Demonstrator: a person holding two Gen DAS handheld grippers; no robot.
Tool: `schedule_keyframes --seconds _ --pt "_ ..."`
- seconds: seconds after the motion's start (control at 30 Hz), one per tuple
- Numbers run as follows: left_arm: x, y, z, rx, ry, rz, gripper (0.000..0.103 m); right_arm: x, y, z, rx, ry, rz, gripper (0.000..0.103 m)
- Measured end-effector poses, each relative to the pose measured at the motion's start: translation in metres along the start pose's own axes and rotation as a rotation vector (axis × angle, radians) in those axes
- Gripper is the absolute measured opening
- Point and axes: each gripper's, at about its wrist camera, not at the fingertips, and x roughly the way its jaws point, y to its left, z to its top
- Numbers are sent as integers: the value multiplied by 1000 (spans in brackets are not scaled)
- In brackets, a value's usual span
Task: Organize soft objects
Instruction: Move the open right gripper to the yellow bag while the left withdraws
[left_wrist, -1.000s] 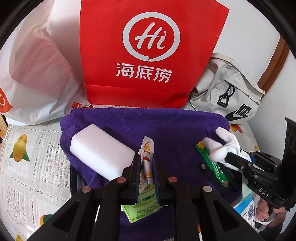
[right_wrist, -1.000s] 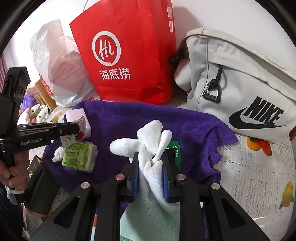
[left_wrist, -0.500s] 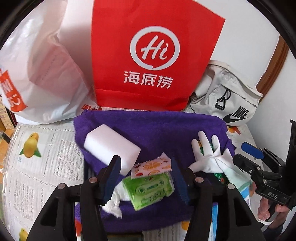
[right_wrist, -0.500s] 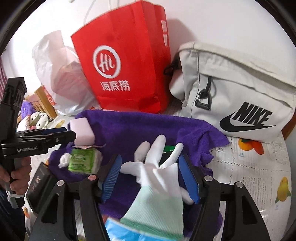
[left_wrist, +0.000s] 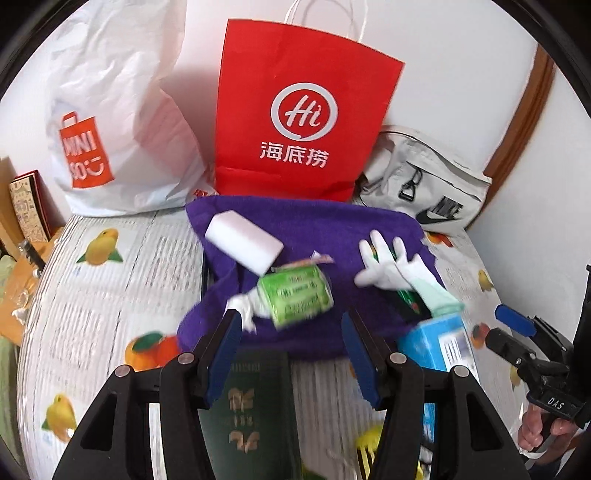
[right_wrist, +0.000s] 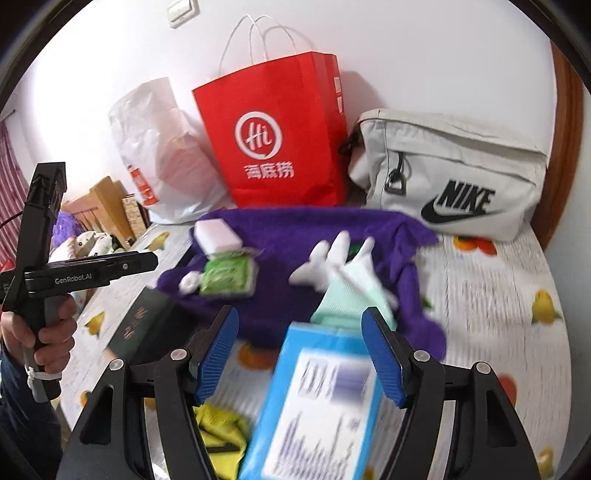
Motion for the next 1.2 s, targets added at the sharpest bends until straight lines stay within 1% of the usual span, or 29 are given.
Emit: schedule_keyframes --seconds 0.17,0.27,0.43,0.5,0.63,0.73,0.8,0.93,0.97,1.0,1.03,1.13,1.2 --pt "-21 -1 -26 10 3 11 54 -19 20 -33 17 25 28 69" --pt "-29 1 -43 5 10 1 54 -27 36 -54 21 49 47 69" --pt "-39 8 -65 -12 25 -14 54 -31 69 -88 -9 82 97 69" --pt "-43 11 -72 -14 20 -13 54 -27 85 -99 -50 102 106 69" --pt "-48 20 -88 -18 20 -17 54 -13 106 -116 -126 121 52 70" --pt "-48 28 -99 -23 31 -14 54 7 119 -129 -187 159 -8 70" --pt "-47 31 -105 -27 41 -14 54 17 123 -135 -215 170 -44 70" --pt "-48 36 -112 -24 50 -24 54 30 122 -147 -229 190 -122 69" --pt "-48 37 -113 -24 49 -26 54 34 120 -150 -220 205 -138 67" --pt "-49 38 -114 -24 48 -29 54 37 118 -154 -203 214 -147 66" --pt "-49 39 -115 -26 48 -33 54 34 117 -156 -193 199 -150 57" --pt "-51 42 -119 -34 47 -43 54 31 122 -159 -194 205 -142 55" --pt "-51 45 -122 -43 50 -43 54 26 127 -161 -182 207 -104 53"
